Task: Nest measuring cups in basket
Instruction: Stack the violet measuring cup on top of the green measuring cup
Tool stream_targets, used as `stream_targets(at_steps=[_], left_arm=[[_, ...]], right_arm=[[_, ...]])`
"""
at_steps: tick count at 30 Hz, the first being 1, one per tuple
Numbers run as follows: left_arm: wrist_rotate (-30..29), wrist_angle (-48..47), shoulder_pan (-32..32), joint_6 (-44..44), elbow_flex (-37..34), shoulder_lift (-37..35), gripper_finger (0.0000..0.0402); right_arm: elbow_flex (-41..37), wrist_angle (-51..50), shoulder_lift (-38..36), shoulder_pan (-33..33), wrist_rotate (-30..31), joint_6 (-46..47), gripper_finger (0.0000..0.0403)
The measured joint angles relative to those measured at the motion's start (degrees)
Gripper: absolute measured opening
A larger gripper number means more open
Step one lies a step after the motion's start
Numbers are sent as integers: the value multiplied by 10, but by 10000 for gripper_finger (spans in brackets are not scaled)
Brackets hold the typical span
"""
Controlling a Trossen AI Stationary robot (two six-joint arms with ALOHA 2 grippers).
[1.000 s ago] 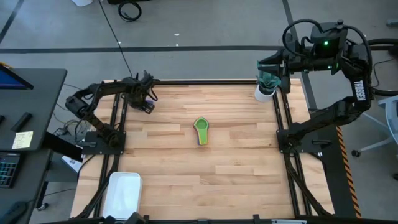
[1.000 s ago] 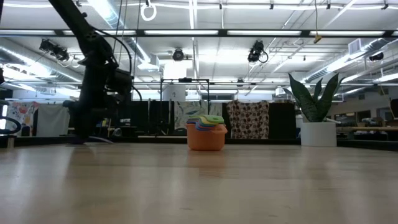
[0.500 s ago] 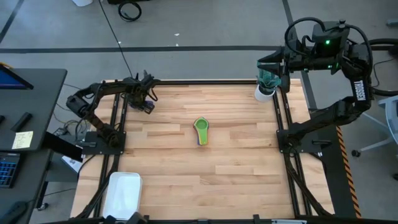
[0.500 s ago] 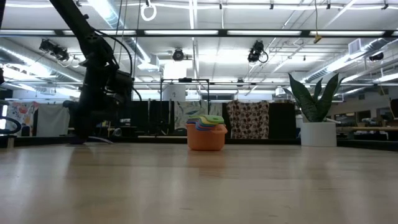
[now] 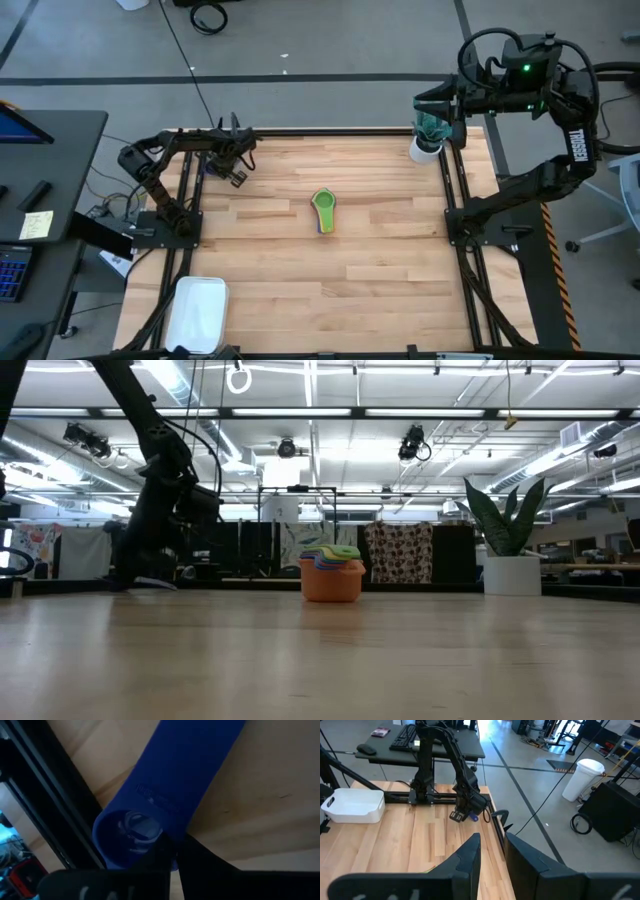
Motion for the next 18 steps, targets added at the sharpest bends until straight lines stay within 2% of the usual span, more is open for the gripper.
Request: stream_targets(at_steps=[3, 7, 12, 18], left_arm=[[16, -4, 0, 19, 3, -1, 18], [78, -52, 0, 32, 38, 0, 17], [73, -109, -11, 39, 114, 0, 17], [74, -197, -61, 120, 243, -3, 17]], right_arm=[[0, 0, 0, 0, 0, -5, 92], [0, 1, 0, 0, 0, -19, 92], [0, 2, 0, 0, 0, -19, 92], [0, 2, 0, 0, 0, -24, 92]])
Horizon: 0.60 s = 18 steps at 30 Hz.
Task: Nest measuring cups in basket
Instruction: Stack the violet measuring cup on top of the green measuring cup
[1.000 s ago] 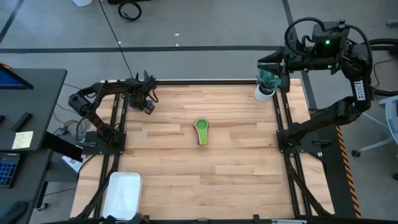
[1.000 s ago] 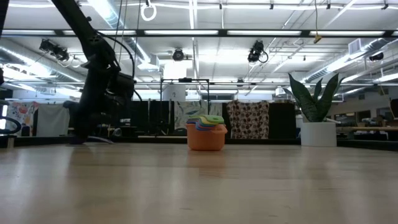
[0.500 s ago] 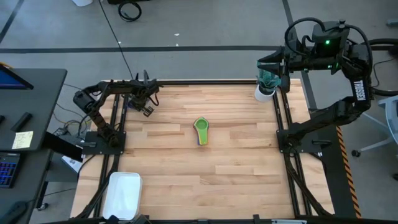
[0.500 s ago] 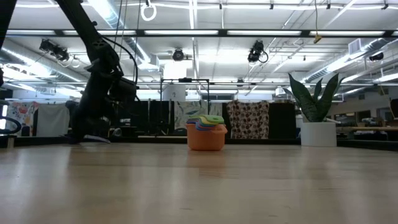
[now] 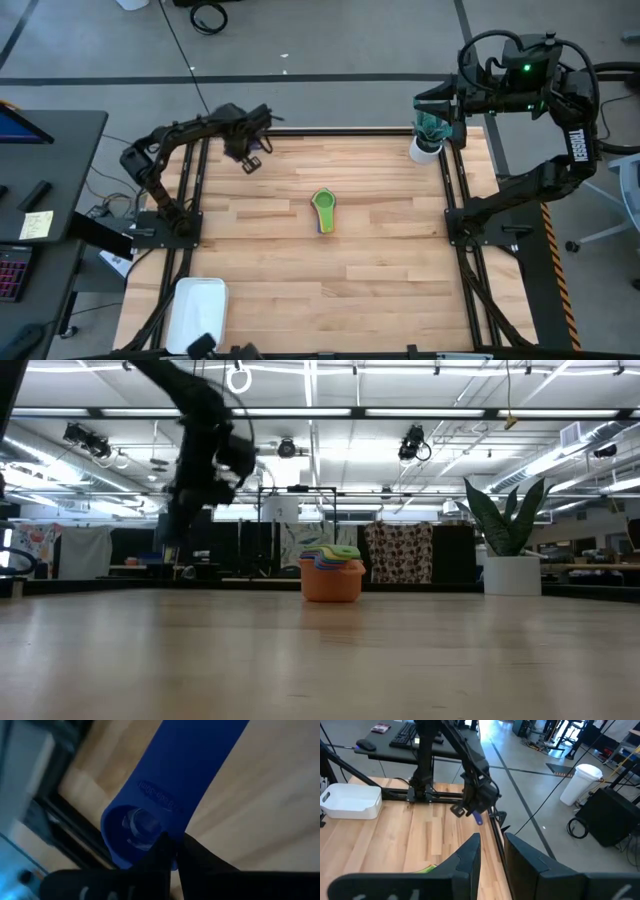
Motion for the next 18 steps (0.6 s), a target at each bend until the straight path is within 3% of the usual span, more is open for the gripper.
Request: stream_targets(at_steps=[5, 10, 14, 18], left_arm=[[-2, -66, -74, 123, 125, 0, 16], [14, -69, -167, 273, 225, -1, 16], [17, -51, -242, 355, 257, 4, 16], [12, 11, -304, 368, 259, 17, 16]], right_arm=[[0, 0, 0, 0, 0, -2, 92], [0, -2, 0, 0, -2, -2, 92], [0, -2, 0, 0, -2, -2, 92], [0, -10, 0, 0, -2, -2, 92]])
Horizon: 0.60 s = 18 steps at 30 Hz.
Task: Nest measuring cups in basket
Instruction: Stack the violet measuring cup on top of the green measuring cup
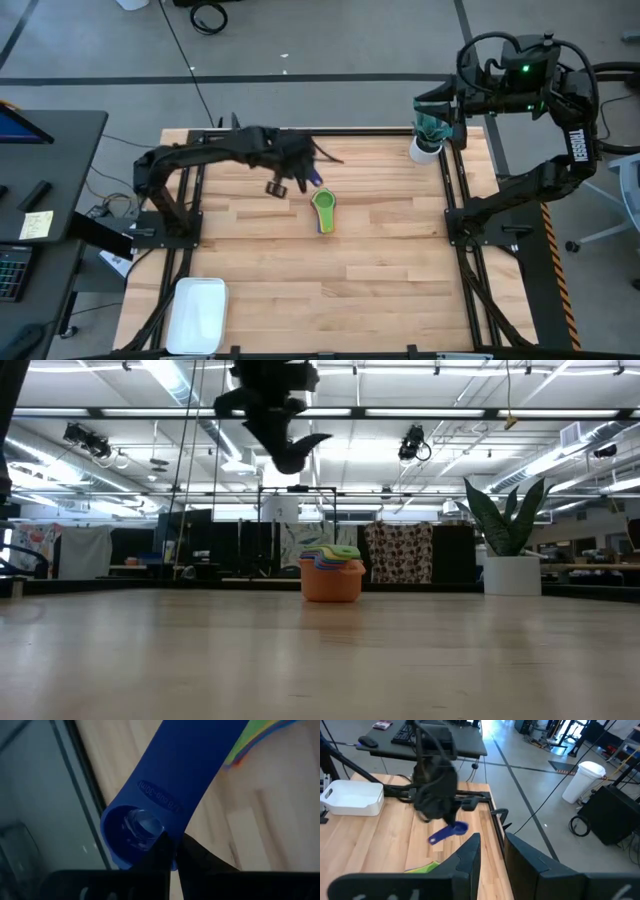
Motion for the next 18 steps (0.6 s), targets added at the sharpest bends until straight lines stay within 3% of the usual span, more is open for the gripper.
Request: stream_targets(at_steps=[7, 15, 18], left_arm=[[2, 34, -52, 30, 0, 79, 16], [29, 61, -52, 81, -1, 134, 16], [75, 74, -51, 105, 0, 139, 16]], right_arm=[[0, -6, 0, 0, -1, 2, 92], [0, -6, 0, 0, -4, 2, 92], [0, -6, 0, 0, -4, 2, 92]])
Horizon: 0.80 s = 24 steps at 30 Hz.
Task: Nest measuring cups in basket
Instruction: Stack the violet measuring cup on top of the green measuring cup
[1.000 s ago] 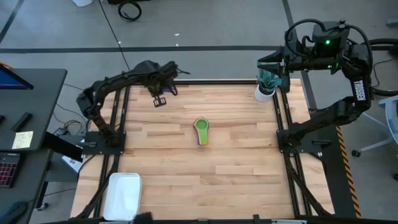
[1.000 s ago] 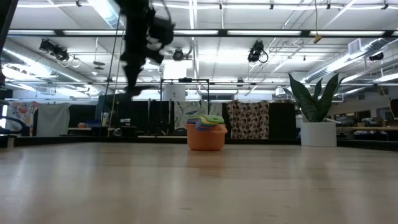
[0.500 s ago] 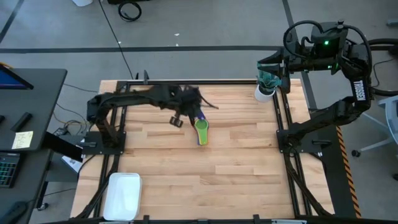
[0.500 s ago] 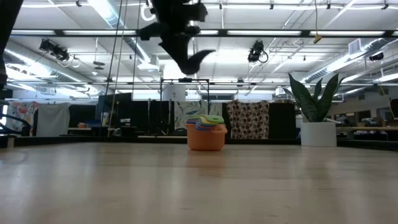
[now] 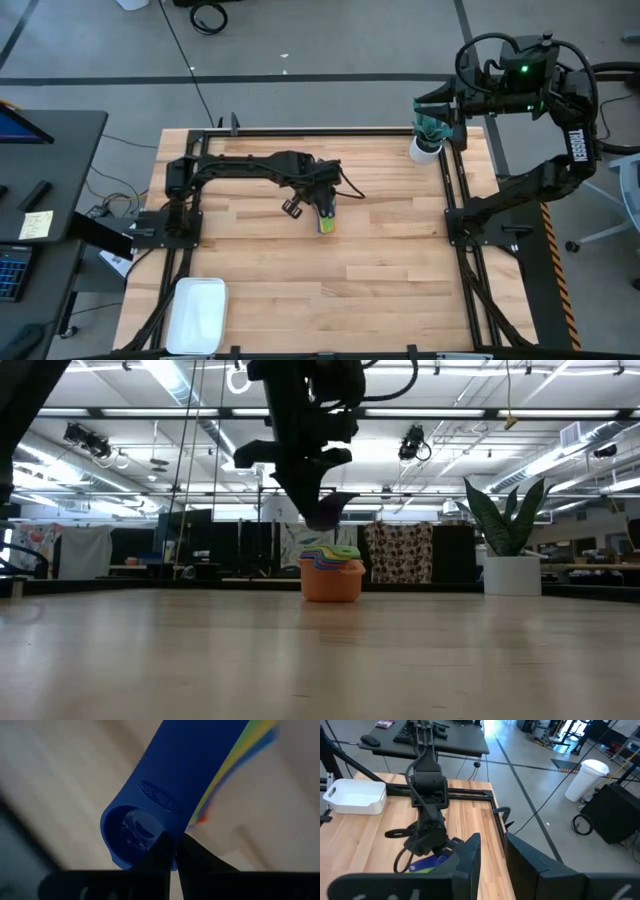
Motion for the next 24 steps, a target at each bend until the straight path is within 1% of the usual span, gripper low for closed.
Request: stream_targets(at_steps=[2, 7, 9, 19, 22, 24], left_arm=[[29, 3, 1, 10, 0, 5, 16], [60, 30, 0, 19, 1, 19, 16], [72, 26, 0, 25, 1, 24, 16], [72, 33, 7, 32, 0, 55, 16], [52, 34, 8, 31, 0, 55, 17], [41, 37, 8, 26, 0, 55, 32]], right_arm=[[0, -1, 0, 0, 0, 0, 92], [0, -8, 0, 0, 0, 0, 92], [0, -13, 0, 0, 0, 0, 92], [0, -18, 0, 0, 0, 0, 92], [0, -17, 0, 0, 0, 0, 92], [0, -18, 0, 0, 0, 0, 92]])
